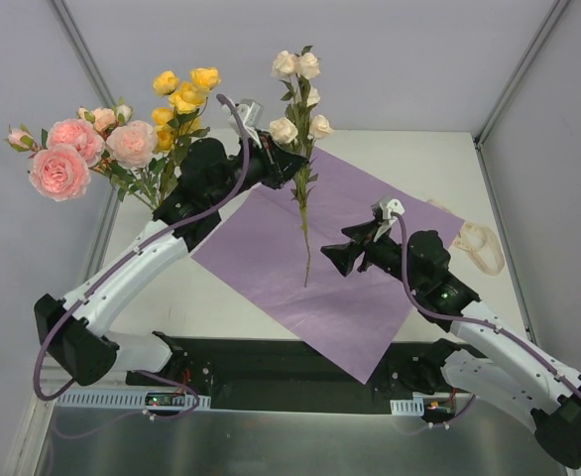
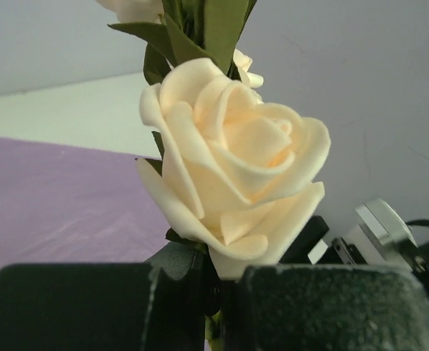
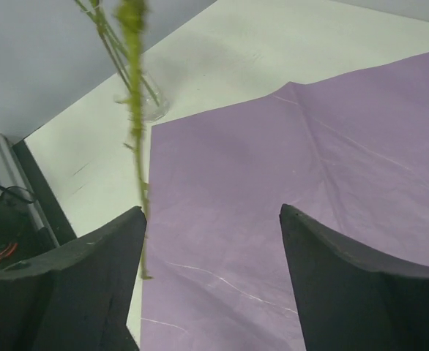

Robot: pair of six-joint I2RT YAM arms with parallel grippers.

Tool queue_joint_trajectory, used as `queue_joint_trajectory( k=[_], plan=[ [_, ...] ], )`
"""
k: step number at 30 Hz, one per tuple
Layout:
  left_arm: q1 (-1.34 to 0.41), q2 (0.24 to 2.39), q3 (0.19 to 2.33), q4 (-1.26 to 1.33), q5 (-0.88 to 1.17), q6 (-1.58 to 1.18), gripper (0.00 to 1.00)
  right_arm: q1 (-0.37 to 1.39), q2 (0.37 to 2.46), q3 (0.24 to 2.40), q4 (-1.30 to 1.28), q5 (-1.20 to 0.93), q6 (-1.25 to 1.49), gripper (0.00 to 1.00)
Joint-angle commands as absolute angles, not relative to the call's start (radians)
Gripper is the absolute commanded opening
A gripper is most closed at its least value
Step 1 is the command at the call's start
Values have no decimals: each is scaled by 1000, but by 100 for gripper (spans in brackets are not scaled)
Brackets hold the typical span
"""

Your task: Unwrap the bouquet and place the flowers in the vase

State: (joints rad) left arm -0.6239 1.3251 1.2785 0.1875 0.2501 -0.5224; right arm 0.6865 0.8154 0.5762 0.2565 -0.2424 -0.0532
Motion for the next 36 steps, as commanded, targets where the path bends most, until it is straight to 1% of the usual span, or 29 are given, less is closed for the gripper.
queue_joint_trajectory(
  k=[1, 3, 4, 7, 8, 11, 12, 15, 19, 26, 33, 36],
  plan=[
    [-652, 1145, 1301, 166, 291, -286, 0, 692, 779, 583, 245, -132, -64, 79],
    [-655, 1099, 1299, 131, 296, -226, 0, 690, 785, 586, 236, -115, -67, 80],
    [-657, 1042, 1293, 95, 292, -154, 0, 690, 790, 589, 235, -115, -67, 81],
    [-658, 923, 1270, 11, 212, -14, 0, 687, 804, 597, 232, -123, -66, 81],
    [-657, 896, 1270, -21, 130, 24, 0, 689, 807, 597, 232, -127, -63, 81],
    [-658, 818, 1270, -89, -22, 145, 0, 687, 824, 601, 232, -130, -63, 81],
    [-657, 802, 1269, -92, -134, 185, 0, 687, 833, 603, 233, -129, -64, 82],
    [-658, 769, 1269, -89, -225, 286, 0, 689, 854, 607, 235, -133, -61, 82],
    [-657, 795, 1282, -48, -357, 394, 0, 687, 873, 611, 242, -149, -57, 82],
    [-647, 824, 1232, 170, -445, 544, 0, 689, 880, 612, 242, -149, -57, 82],
    [-594, 851, 1201, 323, -459, 538, 0, 687, 887, 612, 242, -150, -61, 82],
    [-523, 865, 1189, 365, -451, 497, 0, 689, 887, 614, 242, -152, -60, 82]
  ],
)
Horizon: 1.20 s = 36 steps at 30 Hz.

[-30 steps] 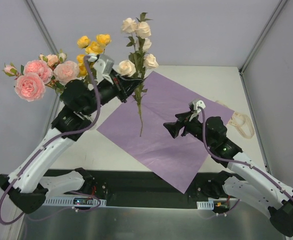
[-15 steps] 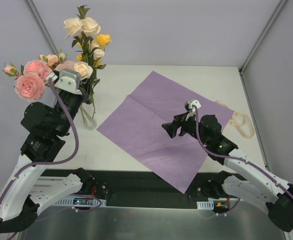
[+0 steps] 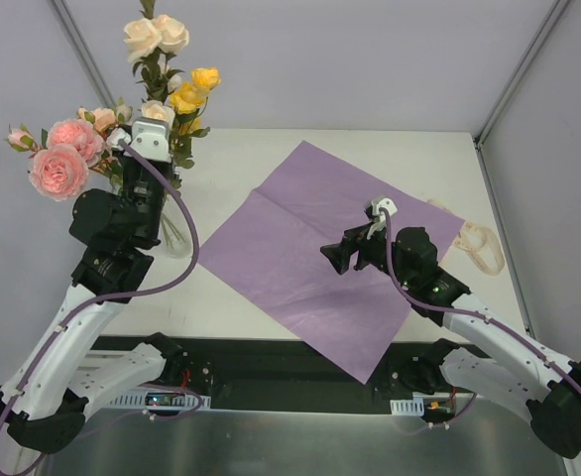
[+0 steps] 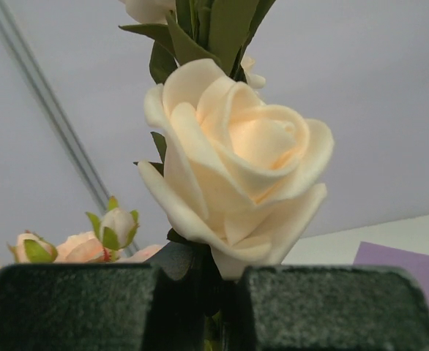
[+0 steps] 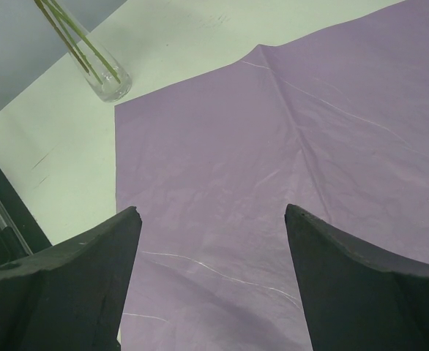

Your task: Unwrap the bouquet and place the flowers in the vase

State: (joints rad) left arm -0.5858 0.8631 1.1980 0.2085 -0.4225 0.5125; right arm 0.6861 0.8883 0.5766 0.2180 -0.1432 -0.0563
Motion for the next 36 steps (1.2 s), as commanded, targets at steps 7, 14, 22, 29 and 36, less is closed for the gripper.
queue_joint_trajectory(
  k=[7, 14, 22, 29, 36],
  plan=[
    [-442, 876, 1195, 360, -454, 417, 0, 686, 887, 614, 241, -153, -61, 83],
    [-431, 881, 1157, 419, -524, 429, 0, 687, 893, 615, 239, -153, -61, 83],
    [-416, 899, 1128, 449, -564, 436, 0, 687, 893, 615, 239, -153, -63, 83],
    [-413, 913, 1118, 475, -611, 469, 0, 686, 903, 617, 239, -156, -64, 83],
    [-413, 914, 1152, 469, -580, 494, 0, 686, 914, 620, 241, -161, -63, 83]
  ],
)
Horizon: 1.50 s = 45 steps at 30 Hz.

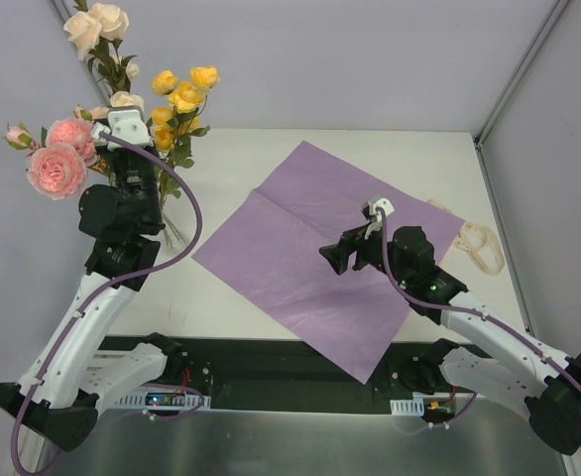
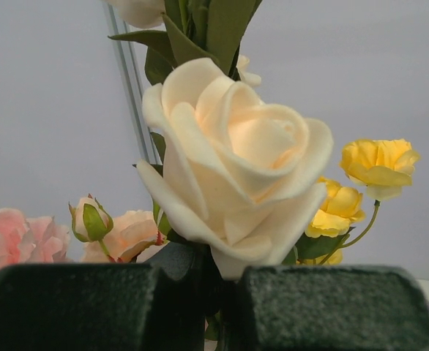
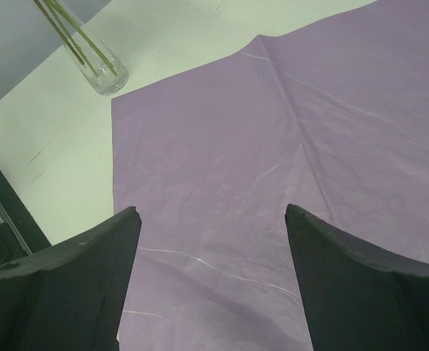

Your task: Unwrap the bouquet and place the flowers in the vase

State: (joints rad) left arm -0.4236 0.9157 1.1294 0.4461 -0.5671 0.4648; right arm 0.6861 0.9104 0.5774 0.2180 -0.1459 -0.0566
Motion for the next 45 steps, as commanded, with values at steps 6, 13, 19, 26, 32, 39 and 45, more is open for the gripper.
queue_joint_trajectory(
  k=[6, 13, 19, 26, 32, 39, 45],
  plan=[
    [-413, 925, 1176, 479, -557, 531, 0, 687, 922, 621, 242, -163, -61, 83],
    [-413, 940, 1181, 491, -548, 548, 0, 686, 931, 623, 244, -164, -61, 83],
    [-413, 960, 1213, 476, -532, 574, 0, 686, 940, 624, 245, -169, -61, 83],
    [-413, 953, 1206, 474, -564, 565, 0, 686, 942, 626, 245, -170, -61, 83],
    [-413, 962, 1161, 500, -672, 545, 0, 686, 945, 626, 247, -170, -60, 84],
    [-413, 989, 1163, 499, -739, 528, 0, 686, 942, 624, 247, -169, -61, 84],
    [-413, 999, 1155, 491, -772, 519, 0, 686, 942, 624, 247, -170, -61, 84]
  ],
)
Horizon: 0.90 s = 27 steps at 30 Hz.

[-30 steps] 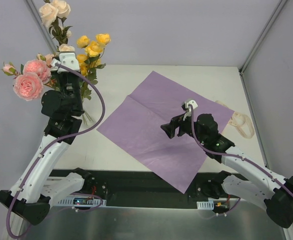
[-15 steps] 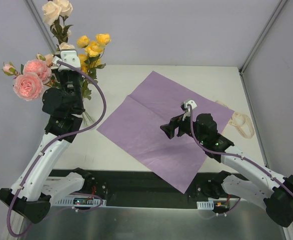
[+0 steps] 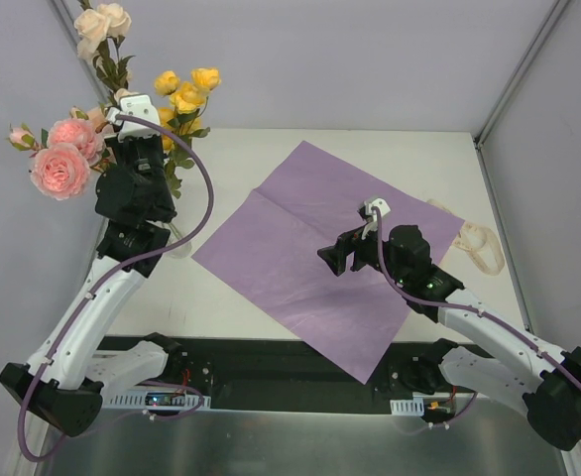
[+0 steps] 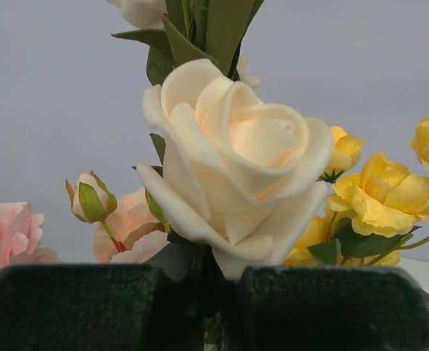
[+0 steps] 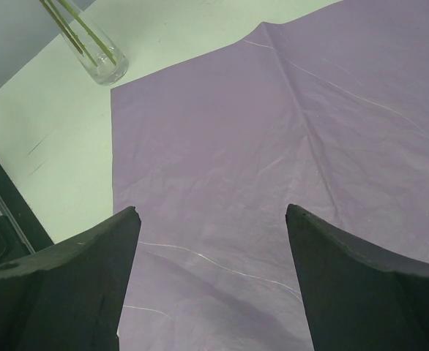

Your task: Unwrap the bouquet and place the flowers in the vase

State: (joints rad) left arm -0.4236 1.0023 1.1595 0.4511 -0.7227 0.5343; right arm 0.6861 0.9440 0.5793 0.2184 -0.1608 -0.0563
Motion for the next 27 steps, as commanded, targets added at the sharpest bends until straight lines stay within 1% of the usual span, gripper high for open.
queue_joint_trajectory(
  k=[1, 12, 19, 27],
  plan=[
    [-413, 999, 1152, 491, -770, 522, 0, 686, 942, 624, 247, -172, -58, 84],
    [-413, 1011, 1083, 538, -798, 558, 0, 686, 942, 624, 247, -172, -60, 84],
    [-413, 1023, 1032, 630, -822, 623, 0, 686, 943, 624, 247, -170, -58, 84],
    [-411, 1026, 993, 663, -845, 623, 0, 686, 948, 626, 247, -173, -60, 84]
  ],
)
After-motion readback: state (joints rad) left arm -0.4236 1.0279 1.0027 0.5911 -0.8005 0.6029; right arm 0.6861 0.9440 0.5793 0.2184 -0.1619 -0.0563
